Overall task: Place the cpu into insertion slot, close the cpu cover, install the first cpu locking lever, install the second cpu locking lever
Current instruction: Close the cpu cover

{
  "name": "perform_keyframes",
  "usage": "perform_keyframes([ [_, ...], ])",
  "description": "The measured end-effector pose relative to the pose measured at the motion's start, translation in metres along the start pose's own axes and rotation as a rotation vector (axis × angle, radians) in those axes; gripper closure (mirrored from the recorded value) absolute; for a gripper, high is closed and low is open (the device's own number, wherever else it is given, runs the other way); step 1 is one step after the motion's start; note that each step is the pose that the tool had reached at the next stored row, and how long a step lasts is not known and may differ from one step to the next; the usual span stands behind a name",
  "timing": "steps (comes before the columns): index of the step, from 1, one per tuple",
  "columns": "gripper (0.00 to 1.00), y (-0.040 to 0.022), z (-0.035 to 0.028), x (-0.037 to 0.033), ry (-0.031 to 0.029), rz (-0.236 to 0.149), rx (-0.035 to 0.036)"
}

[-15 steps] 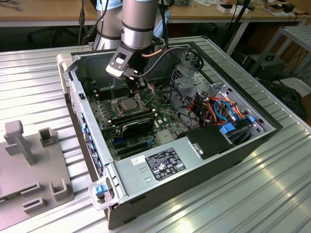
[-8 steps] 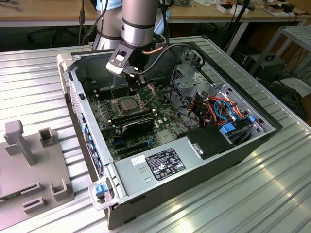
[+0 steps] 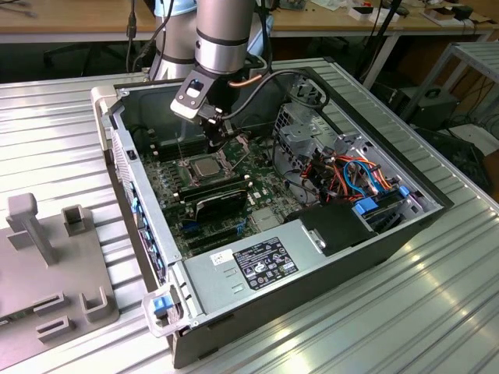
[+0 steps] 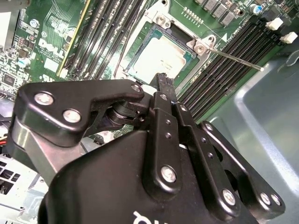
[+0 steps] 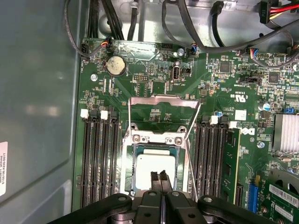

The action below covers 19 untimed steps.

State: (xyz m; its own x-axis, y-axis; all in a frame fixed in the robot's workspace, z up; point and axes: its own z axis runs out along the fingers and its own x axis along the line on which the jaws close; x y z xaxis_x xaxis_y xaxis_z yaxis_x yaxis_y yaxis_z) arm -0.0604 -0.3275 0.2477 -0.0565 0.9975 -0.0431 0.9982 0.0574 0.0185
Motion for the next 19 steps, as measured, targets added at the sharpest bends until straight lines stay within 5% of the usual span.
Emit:
perform_keyframes([
  [3, 0.89, 0.0021, 0.0001, -0.0001, 0.0, 0.0, 0.0001],
  [7, 0.89, 0.0144, 0.0007, -0.0008, 0.0001, 0.0, 0.0],
  [11, 0.89, 0.017, -0.0001, -0.0009, -0.0001, 0.0, 0.0002],
  [19, 0.89, 0.0175, -0.0171, -0.0014, -0.0009, 0.0, 0.0001],
])
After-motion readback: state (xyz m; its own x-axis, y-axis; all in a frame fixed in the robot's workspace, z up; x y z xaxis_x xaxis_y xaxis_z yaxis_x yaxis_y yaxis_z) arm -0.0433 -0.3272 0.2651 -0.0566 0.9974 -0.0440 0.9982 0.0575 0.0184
